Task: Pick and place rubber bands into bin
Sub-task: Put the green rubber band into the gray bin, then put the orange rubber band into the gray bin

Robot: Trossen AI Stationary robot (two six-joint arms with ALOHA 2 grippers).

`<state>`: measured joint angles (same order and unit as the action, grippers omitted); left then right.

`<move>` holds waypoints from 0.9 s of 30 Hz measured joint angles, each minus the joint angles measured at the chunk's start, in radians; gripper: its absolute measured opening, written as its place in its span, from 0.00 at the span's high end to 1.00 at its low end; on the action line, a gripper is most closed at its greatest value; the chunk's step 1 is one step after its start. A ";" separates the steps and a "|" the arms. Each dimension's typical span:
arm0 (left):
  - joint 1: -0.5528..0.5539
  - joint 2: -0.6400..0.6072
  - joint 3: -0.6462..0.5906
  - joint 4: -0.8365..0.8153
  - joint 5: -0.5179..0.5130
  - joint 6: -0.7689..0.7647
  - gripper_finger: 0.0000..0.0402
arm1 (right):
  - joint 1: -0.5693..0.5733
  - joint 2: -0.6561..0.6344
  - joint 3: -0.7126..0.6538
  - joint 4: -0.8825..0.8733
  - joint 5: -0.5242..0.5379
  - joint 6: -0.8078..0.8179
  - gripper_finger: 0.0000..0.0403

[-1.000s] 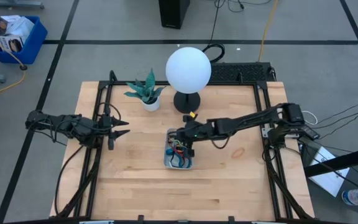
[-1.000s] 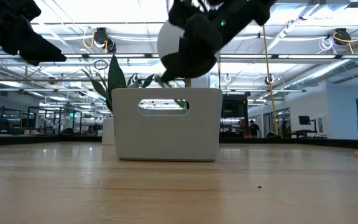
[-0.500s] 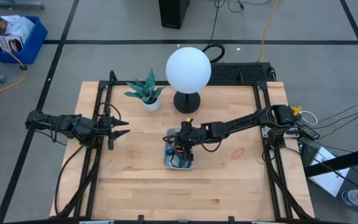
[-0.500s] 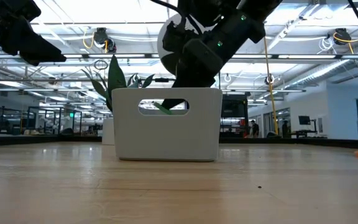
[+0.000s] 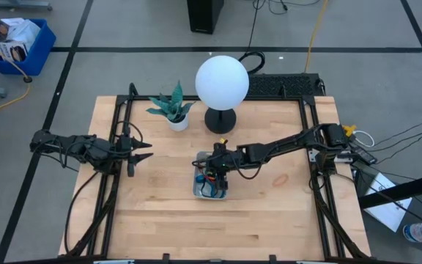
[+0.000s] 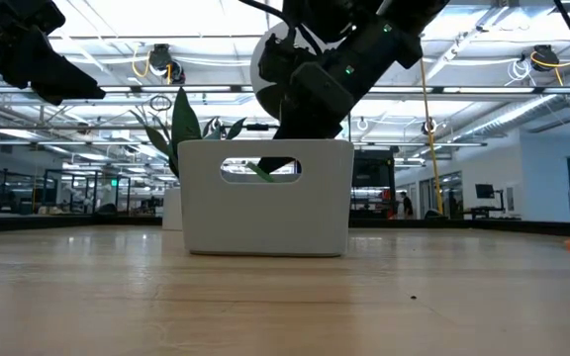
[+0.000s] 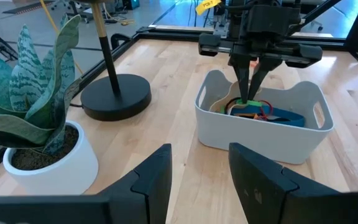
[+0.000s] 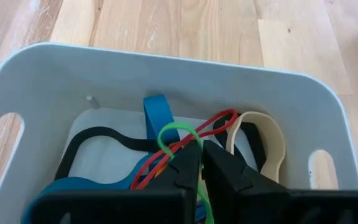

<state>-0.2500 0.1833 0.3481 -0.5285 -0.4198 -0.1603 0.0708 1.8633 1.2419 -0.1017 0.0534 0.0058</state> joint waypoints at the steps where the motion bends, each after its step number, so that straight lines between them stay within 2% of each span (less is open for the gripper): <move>1: 0.000 0.000 0.000 0.000 0.000 0.000 0.59 | 0.000 0.000 0.000 0.000 0.000 -0.005 0.94; 5: 0.000 0.000 0.000 0.000 0.000 0.000 0.59 | 0.000 0.000 0.000 0.000 -0.001 -0.027 0.89; 14: 0.000 0.000 0.000 0.000 0.000 0.000 0.59 | 0.000 -0.022 -0.001 -0.030 -0.003 -0.038 0.68; 19: 0.000 0.000 0.000 0.000 0.000 0.000 0.59 | -0.006 -0.153 -0.001 -0.125 -0.003 -0.088 0.64; 24: 0.000 0.000 0.000 0.000 0.000 0.000 0.59 | -0.005 -0.335 -0.001 -0.357 -0.003 -0.235 0.64; 27: 0.000 0.000 0.000 0.000 0.000 0.007 0.59 | 0.004 -0.435 -0.001 -0.533 -0.003 -0.253 0.65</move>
<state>-0.2498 0.1831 0.3481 -0.5289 -0.4198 -0.1536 0.0743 1.4279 1.2411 -0.6346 0.0505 -0.2475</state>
